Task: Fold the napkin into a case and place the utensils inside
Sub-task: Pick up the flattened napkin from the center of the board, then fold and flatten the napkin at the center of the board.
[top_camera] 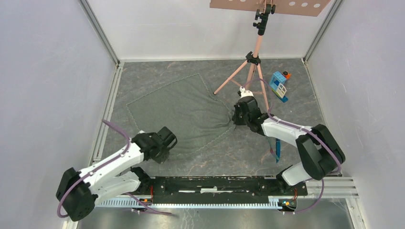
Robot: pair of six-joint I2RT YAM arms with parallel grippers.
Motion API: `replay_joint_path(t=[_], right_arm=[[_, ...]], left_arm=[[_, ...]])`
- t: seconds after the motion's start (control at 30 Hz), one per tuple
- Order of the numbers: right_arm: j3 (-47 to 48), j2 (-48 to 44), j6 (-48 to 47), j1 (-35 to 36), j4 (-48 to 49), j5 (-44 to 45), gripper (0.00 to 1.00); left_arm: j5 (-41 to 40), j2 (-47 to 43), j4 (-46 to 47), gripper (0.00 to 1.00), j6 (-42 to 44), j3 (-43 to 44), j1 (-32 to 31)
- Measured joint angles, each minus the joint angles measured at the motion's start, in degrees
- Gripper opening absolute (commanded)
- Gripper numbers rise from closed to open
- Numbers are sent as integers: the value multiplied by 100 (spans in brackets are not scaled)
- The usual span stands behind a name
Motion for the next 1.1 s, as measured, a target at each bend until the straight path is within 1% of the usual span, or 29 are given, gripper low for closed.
replay_joint_path(t=[0.1,0.27,0.43,0.57,0.6,0.63,0.73,0.83,0.93,1.0,1.1], right_arm=[[-57,-339,-358,0,214,-669,0],[-35,-1102,-678,2,485,-1600,0],[98,-1926,-763,2,793,-2509,1],[310,-2747,-758,2,1141,-3270,0],[365,-2946,-743,2,1270,-3427,1],[402,-3202,-699,2,1480,-3613,0],[411,-3943,-444,2,2234,-4068,0],[391,-4529,-118,7,3047,-4350,1],[369,-4979,131,24,3757,-4450,1],[369,-5095,175,35,4000,-4400,1],[367,-5034,68,39,3722,-3954,1]], left_arm=[[-409,-422,-216,2,529,588,42],[-1088,-1174,-289,2,1786,1941,52],[-1488,-1735,-44,2,3504,3327,52],[-1453,-2079,396,2,4957,4402,52],[-1379,-2118,470,2,5200,4623,57],[-1266,-2162,614,2,5565,4977,57],[-868,-2208,914,2,6275,5676,59],[-334,-2208,1152,2,6870,6273,59],[4,-2208,1281,2,7267,6636,59],[-4,-2203,1335,2,7438,6701,59],[-505,-2057,1252,2,7469,6679,59]])
